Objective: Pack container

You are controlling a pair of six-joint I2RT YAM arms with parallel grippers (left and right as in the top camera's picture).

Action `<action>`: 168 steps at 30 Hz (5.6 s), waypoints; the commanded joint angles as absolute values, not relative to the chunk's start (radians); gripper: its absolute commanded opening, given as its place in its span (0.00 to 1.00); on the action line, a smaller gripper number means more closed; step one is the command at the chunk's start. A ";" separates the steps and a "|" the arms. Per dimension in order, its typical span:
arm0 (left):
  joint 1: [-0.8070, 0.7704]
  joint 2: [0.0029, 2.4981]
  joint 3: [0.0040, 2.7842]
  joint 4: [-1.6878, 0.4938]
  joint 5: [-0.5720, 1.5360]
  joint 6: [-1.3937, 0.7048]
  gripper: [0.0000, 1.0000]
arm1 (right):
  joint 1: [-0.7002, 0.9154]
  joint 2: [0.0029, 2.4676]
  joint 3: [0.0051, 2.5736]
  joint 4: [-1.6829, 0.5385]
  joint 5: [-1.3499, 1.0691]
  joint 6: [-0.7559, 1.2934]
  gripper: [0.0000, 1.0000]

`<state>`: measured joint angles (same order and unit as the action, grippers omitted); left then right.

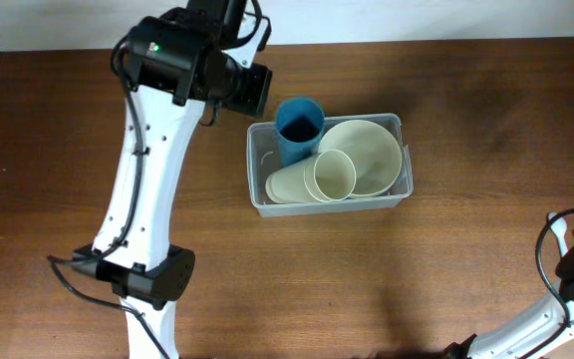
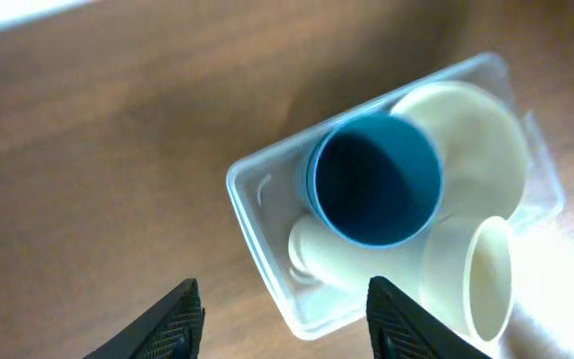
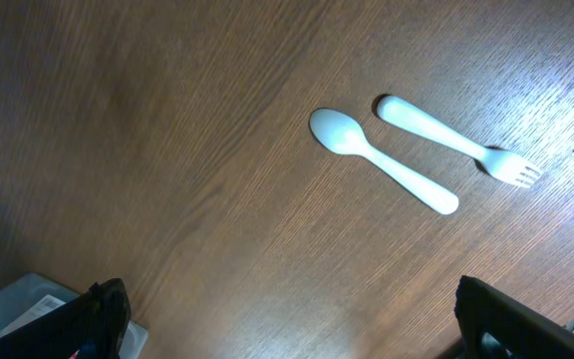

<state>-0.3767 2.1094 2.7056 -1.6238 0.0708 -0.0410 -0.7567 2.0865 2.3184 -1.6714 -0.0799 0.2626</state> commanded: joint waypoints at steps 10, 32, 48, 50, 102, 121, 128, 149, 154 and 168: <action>-0.488 2.028 2.850 -1.688 0.299 -0.028 0.56 | -0.753 2.084 2.315 -1.668 -0.085 0.271 0.99; -0.661 2.034 2.427 -1.688 -0.047 -0.007 0.55 | -0.753 2.084 2.315 -1.668 -0.085 0.271 0.99; -0.709 2.096 2.380 -1.621 -0.043 -0.007 0.54 | -0.753 2.084 2.315 -1.668 -0.085 0.271 0.99; -0.716 2.112 2.380 -1.629 -0.049 -0.007 0.55 | -0.753 2.084 2.315 -1.668 -0.085 0.271 0.99; -0.544 2.210 2.372 -1.688 -0.113 -0.037 0.40 | -0.753 2.084 2.315 -1.668 -0.085 0.271 0.99; -0.356 2.014 2.561 -1.687 -0.300 -0.176 0.74 | -0.753 2.084 2.315 -1.668 -0.085 0.271 0.99; -0.086 1.940 2.563 -1.686 -0.382 -0.232 1.00 | -0.753 2.084 2.315 -1.668 -0.085 0.271 0.99; 0.369 1.974 2.535 -1.658 -0.312 -0.355 1.00 | -0.753 2.084 2.315 -1.649 -0.161 0.271 0.99; 0.369 1.974 2.535 -1.658 -0.299 -0.355 1.00 | -0.753 2.084 2.315 -1.611 -0.158 0.271 0.99; 0.369 1.974 2.535 -1.659 -0.299 -0.355 1.00 | -0.752 2.084 2.314 -1.699 -0.139 0.162 0.99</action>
